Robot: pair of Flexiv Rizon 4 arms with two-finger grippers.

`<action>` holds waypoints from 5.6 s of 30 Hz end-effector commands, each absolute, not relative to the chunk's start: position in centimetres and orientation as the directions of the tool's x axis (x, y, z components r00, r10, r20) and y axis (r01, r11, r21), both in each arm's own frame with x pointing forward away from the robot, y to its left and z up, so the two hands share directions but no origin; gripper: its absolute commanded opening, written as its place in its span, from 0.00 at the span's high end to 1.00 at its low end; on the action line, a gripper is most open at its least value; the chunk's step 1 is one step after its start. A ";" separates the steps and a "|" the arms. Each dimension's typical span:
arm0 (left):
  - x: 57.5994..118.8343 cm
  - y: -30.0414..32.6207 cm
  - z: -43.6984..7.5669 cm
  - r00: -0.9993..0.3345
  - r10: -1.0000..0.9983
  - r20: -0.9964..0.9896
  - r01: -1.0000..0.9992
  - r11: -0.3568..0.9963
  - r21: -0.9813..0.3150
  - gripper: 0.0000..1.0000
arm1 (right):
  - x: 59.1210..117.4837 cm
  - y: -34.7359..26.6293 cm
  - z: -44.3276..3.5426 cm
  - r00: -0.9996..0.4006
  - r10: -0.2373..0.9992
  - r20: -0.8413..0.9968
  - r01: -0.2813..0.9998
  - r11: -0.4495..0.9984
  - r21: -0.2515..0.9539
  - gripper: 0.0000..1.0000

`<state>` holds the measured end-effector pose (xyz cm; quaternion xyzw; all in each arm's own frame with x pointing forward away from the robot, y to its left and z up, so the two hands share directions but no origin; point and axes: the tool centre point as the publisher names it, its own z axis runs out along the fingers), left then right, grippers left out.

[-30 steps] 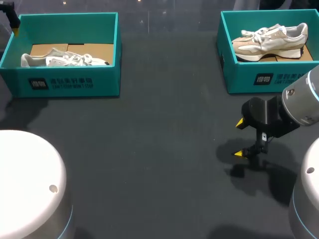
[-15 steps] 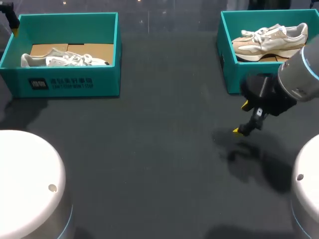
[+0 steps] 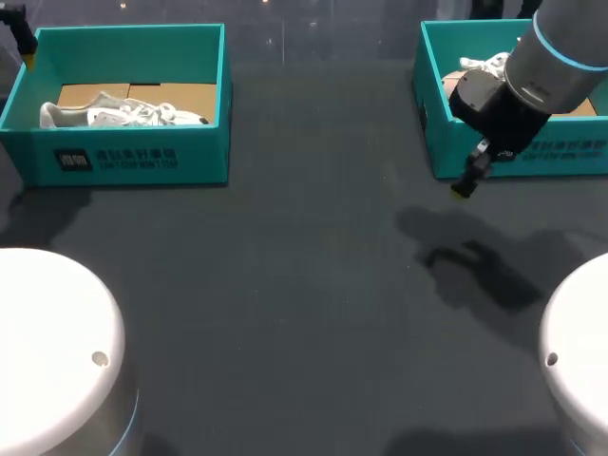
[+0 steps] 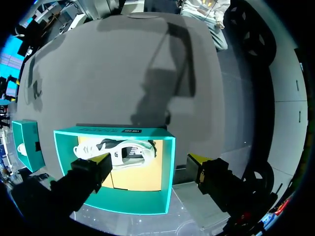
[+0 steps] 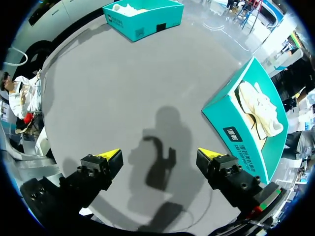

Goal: Take the shoe out of the shoebox, open the shoe tongue, remove and reinsert the insole, then place the shoe into the shoebox

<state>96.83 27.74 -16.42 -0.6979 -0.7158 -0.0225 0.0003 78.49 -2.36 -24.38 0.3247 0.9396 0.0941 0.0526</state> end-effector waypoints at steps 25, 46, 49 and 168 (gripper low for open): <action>96.7 27.8 -16.4 -0.025 0.999 0.034 0.999 0.024 0.034 0.00 | 91.1 -7.2 -18.7 -0.291 0.951 -0.105 0.957 0.290 -0.021 0.00; 96.7 27.8 -16.4 -0.025 0.999 0.034 0.999 0.024 0.034 0.00 | 98.8 -14.5 -17.0 -0.210 0.968 -0.134 0.961 0.230 0.153 0.00; 96.7 27.8 -16.4 -0.025 0.999 0.034 0.999 0.024 0.034 0.00 | 100.0 -15.7 -17.4 -0.222 0.972 -0.071 0.957 0.231 0.177 0.00; 96.7 27.8 -16.4 -0.025 0.999 0.034 0.999 0.024 0.034 0.00 | 116.6 -32.6 -33.7 0.055 0.993 -0.100 0.998 -0.053 0.017 0.26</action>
